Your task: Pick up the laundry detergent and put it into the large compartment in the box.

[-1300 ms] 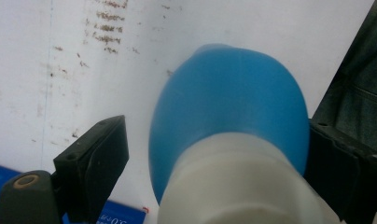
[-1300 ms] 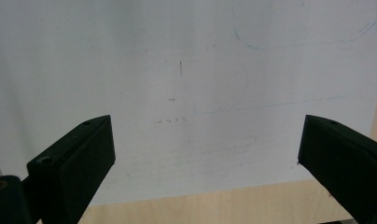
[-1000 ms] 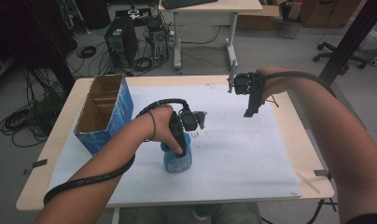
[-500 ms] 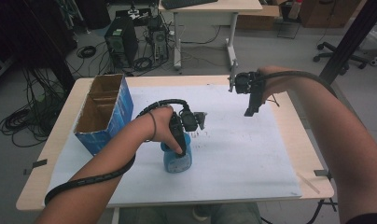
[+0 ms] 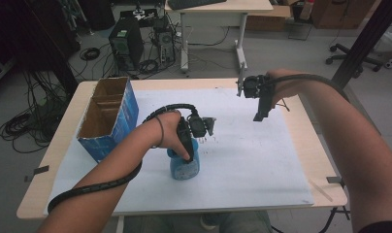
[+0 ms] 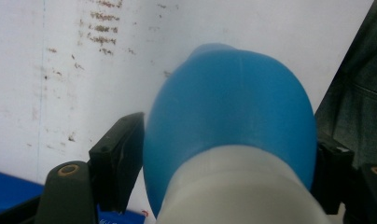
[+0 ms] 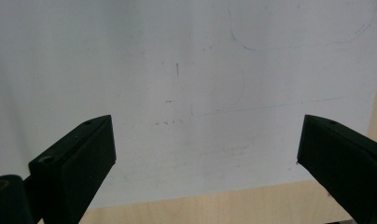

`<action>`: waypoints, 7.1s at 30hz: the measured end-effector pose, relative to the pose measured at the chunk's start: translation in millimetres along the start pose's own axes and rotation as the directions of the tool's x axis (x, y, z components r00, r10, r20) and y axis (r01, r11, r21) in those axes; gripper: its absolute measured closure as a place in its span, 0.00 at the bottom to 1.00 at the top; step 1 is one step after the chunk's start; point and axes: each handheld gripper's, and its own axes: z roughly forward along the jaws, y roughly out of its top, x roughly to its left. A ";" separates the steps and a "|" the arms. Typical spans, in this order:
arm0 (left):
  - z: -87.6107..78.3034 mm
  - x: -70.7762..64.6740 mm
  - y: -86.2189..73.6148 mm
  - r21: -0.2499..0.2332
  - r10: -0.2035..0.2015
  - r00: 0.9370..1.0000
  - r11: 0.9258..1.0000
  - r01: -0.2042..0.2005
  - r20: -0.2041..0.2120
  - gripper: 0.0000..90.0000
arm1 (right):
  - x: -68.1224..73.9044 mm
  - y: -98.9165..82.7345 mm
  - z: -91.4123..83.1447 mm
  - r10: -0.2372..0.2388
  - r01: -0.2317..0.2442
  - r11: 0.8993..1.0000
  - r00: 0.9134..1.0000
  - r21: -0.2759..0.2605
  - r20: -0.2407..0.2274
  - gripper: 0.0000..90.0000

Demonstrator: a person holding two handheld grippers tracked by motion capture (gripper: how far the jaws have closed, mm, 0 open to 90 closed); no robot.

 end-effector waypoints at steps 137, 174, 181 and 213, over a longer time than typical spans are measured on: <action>-193.8 54.6 -77.1 -0.149 -0.631 0.775 0.771 0.620 -0.038 0.42 | 1.8 -0.7 4.7 -0.016 0.016 1.000 1.000 -0.024 0.007 0.07; -216.3 115.7 -163.6 -0.125 -0.852 0.521 0.523 0.843 -0.044 0.42 | -5.3 2.0 14.2 -0.017 0.017 1.000 1.000 -0.010 -0.012 0.08; -209.2 126.5 -175.2 -0.112 -0.871 0.490 0.491 0.864 -0.035 0.42 | -5.8 1.3 15.3 -0.014 0.014 1.000 1.000 -0.009 -0.015 0.08; -194.8 146.9 -197.4 -0.078 -0.917 0.397 0.398 0.914 -0.035 0.42 | -5.7 -2.2 16.6 -0.009 0.009 1.000 1.000 0.003 -0.018 0.08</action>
